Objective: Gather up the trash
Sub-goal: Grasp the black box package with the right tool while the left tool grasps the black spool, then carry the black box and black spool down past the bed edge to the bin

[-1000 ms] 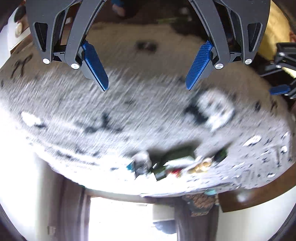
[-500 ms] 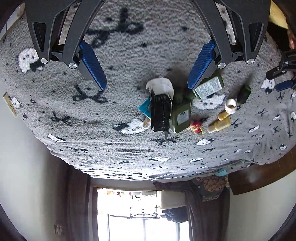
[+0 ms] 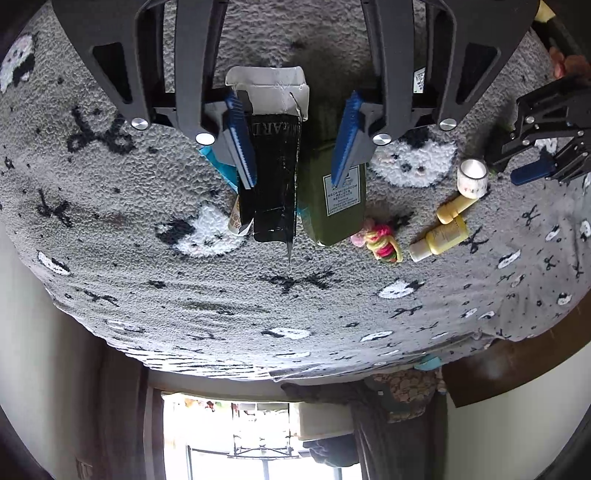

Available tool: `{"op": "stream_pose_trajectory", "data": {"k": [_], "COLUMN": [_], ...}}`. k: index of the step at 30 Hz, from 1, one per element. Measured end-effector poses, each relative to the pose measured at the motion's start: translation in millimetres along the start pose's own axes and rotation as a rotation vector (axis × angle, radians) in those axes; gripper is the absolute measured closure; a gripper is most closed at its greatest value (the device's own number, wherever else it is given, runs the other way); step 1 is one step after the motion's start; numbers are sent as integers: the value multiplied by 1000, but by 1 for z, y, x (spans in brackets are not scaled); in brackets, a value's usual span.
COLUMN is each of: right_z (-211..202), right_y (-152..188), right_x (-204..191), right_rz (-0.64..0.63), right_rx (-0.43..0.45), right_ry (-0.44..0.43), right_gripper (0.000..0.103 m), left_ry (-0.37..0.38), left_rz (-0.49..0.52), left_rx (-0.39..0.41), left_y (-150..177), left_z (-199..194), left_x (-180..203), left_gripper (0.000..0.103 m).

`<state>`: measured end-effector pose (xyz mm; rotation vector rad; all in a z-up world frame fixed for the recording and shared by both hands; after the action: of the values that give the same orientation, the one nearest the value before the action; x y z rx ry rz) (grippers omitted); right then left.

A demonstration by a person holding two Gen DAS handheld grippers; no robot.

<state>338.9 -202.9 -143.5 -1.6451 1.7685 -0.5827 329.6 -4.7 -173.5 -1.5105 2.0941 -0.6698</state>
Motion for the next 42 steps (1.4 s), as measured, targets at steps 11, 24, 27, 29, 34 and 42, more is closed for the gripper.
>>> {"op": "stream_pose_trajectory", "data": {"k": [11,24,27,29,34,42], "right_z": [4,-81,-114,-135,-177,-219], "right_y": [6,3,9,14,33,83], "right_x": [-9,-2,-6,-9,-15,-33], "right_rz": [-61,-49,-67,-85,-99,-161], "right_rx": [-9,107,139,159,184,171], "right_ry": [-7,-63,-90,-102,-156,-284], "right_gripper": [98,99,99,99,99,99], "left_ry": [48,69,85,89,102,130], "left_rz": [-4,-4,13,29,66,120], "left_rx": [-23,93,125,150,208,247], "left_y": [8,5,11,16,31,69], "left_z": [9,-64,-90,-107,-145,-185], "left_x": [4,12,24,33,52,78], "left_gripper": [77,78,78,78,78,78]}}
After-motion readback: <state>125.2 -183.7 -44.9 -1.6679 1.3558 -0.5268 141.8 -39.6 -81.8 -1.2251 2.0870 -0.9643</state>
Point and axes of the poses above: each gripper's, at about its wrist camera, not at the fingertips, and z roughly the way its jaws point, x to its right, y to its underside, the point moved 9 cm from there along z, roughly the way its jaws point, and after that the axes turned 6 degrees about z, right-handed, at the moved point
